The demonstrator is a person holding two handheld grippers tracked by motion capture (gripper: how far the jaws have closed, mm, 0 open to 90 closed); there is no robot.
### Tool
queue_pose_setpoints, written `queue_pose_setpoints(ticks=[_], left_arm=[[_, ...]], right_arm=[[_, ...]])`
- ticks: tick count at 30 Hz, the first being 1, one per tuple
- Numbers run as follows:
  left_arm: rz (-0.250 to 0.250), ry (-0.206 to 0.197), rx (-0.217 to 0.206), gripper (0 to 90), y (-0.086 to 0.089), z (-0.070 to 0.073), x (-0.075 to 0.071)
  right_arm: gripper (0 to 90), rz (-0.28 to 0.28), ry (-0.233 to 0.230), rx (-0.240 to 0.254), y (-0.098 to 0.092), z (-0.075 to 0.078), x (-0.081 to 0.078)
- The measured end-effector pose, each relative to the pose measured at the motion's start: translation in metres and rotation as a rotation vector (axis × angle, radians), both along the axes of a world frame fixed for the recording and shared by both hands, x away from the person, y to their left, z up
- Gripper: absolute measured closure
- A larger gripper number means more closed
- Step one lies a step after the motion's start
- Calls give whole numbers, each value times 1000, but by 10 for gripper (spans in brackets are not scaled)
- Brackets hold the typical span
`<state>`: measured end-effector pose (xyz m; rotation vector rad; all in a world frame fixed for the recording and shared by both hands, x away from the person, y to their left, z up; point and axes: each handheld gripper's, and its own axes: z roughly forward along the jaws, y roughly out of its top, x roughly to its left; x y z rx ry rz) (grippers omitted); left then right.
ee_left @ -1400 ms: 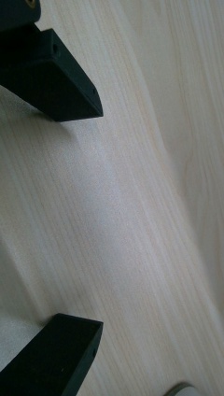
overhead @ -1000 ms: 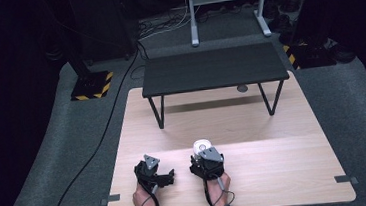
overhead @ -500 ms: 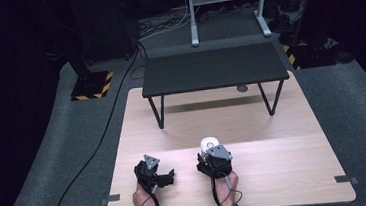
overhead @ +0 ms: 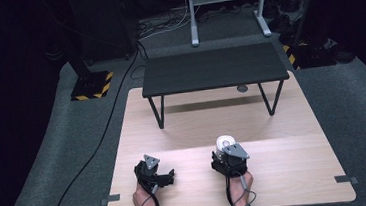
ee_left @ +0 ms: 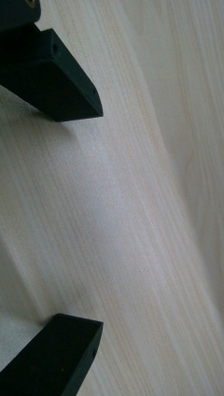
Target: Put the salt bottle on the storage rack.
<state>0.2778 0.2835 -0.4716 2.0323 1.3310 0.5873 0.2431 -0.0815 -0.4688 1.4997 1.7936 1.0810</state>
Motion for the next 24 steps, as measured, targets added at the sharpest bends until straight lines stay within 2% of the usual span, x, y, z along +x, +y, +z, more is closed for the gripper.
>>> queue_pose_setpoints(ticks=[13, 24], left_arm=[[0, -1, 0, 3, 0, 0, 0], [1, -3, 2, 3, -1, 0, -1]], right_arm=[[277, -75, 4, -4, -29, 0, -9], [276, -127, -12, -13, -48, 4, -14]])
